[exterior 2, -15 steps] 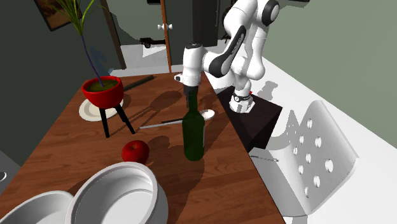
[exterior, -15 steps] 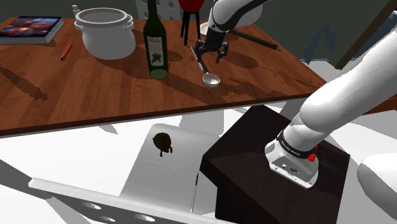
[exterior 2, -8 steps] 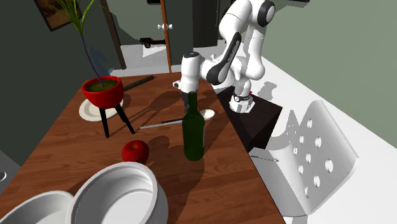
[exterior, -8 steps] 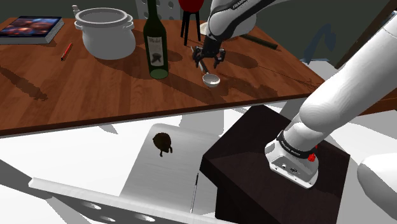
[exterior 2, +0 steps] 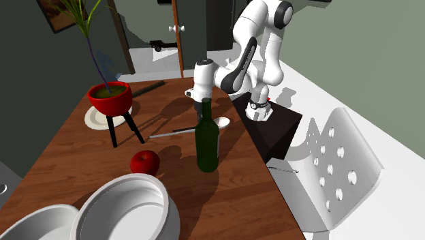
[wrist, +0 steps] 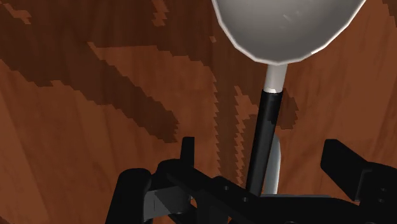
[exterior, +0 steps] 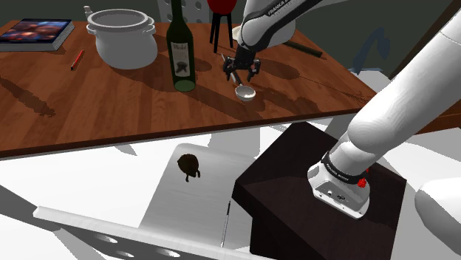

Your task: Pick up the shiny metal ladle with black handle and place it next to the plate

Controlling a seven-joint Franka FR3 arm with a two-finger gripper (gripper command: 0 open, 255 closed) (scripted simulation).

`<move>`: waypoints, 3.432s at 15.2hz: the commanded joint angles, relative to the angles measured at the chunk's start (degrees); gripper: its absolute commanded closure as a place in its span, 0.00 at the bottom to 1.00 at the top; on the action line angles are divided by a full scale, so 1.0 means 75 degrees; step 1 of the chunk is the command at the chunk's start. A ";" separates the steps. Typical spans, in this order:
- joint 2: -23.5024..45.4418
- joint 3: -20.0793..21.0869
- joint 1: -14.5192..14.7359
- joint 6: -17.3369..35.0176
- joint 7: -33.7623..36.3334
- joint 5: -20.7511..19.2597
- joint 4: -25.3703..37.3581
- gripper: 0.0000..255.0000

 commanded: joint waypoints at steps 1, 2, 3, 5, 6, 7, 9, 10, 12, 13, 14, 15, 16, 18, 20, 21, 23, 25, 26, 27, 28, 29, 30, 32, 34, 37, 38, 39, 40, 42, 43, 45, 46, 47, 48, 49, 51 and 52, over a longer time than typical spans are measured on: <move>0.0000 0.0000 0.0000 0.0000 0.0000 0.0000 0.0000 0.00; 0.0000 0.0000 0.0000 0.0000 0.0000 0.0000 0.0000 1.00; 0.0000 0.0000 0.0000 0.0000 0.0000 0.0000 0.0000 1.00; -0.0002 0.0001 0.0001 -0.0001 0.0002 0.0000 -0.0001 1.00; -0.0001 0.0003 0.0003 -0.0002 0.0006 -0.0001 0.0002 1.00; -0.0008 0.0002 0.0002 -0.0008 0.0004 0.0001 0.0000 1.00; -0.0010 0.0002 0.0002 -0.0005 0.0003 0.0002 -0.0004 1.00; -0.0003 0.0001 0.0001 -0.0002 0.0001 0.0001 -0.0001 1.00; -0.0077 -0.0001 0.0000 -0.0108 -0.0008 0.0013 0.0032 1.00; -0.0152 -0.0003 0.0001 -0.0218 -0.0015 0.0024 0.0067 1.00; -0.0225 -0.0006 0.0001 -0.0327 -0.0022 0.0035 0.0104 1.00; -0.0297 -0.0008 0.0002 -0.0437 -0.0028 0.0046 0.0142 1.00; -0.0367 -0.0011 0.0003 -0.0547 -0.0034 0.0055 0.0182 1.00; -0.0502 -0.0017 0.0004 -0.0765 -0.0044 0.0072 0.0267 1.00; -0.0630 -0.0023 0.0005 -0.0984 -0.0052 0.0087 0.0358 1.00; -0.0691 -0.0026 0.0005 -0.1093 -0.0056 0.0093 0.0406 1.00; -0.0807 -0.0033 0.0005 -0.1310 -0.0062 0.0104 0.0508 1.00; -0.0916 -0.0040 0.0006 -0.1527 -0.0067 0.0113 0.0616 1.00; -0.0968 -0.0044 0.0006 -0.1635 -0.0070 0.0117 0.0672 1.00; -0.1018 -0.0047 0.0006 -0.1742 -0.0071 0.0121 0.0730 1.00; -0.1066 -0.0051 0.0005 -0.1850 -0.0073 0.0124 0.0790 1.00; -0.1113 -0.0055 0.0005 -0.1957 -0.0074 0.0127 0.0851 1.00; -0.1157 -0.0058 0.0005 -0.2064 -0.0076 0.0129 0.0914 1.00; -0.1241 -0.0066 0.0004 -0.2278 -0.0077 0.0133 0.1044 1.00; -0.1317 -0.0073 0.0003 -0.2490 -0.0078 0.0136 0.1180 1.00; -0.0859 -0.0201 -0.0109 -0.2594 -0.0272 0.0073 0.1732 1.00; -0.0616 -0.0260 -0.0161 -0.2620 -0.0366 0.0047 0.1997 1.00; -0.0372 -0.0316 -0.0211 -0.2654 -0.0459 0.0025 0.2270 1.00; -0.0126 -0.0371 -0.0260 -0.2694 -0.0551 0.0006 0.2552 1.00; 0.0371 -0.0470 -0.0355 -0.2797 -0.0729 -0.0021 0.3144 1.00; 0.0623 -0.0515 -0.0401 -0.2859 -0.0816 -0.0030 0.3455 1.00; 0.1136 -0.0598 -0.0492 -0.3007 -0.0984 -0.0041 0.4108 1.00; 0.1398 -0.0636 -0.0537 -0.3093 -0.1065 -0.0043 0.4453 1.00; 0.1664 -0.0670 -0.0582 -0.3187 -0.1144 -0.0044 0.4811 1.00; 0.1936 -0.0703 -0.0626 -0.3291 -0.1221 -0.0043 0.5183 1.00; 0.2214 -0.0733 -0.0670 -0.3404 -0.1296 -0.0041 0.5571 1.00; 0.2793 -0.0787 -0.0758 -0.3662 -0.1437 -0.0035 0.6401 1.00; 0.3096 -0.0811 -0.0802 -0.3809 -0.1505 -0.0030 0.6849 1.00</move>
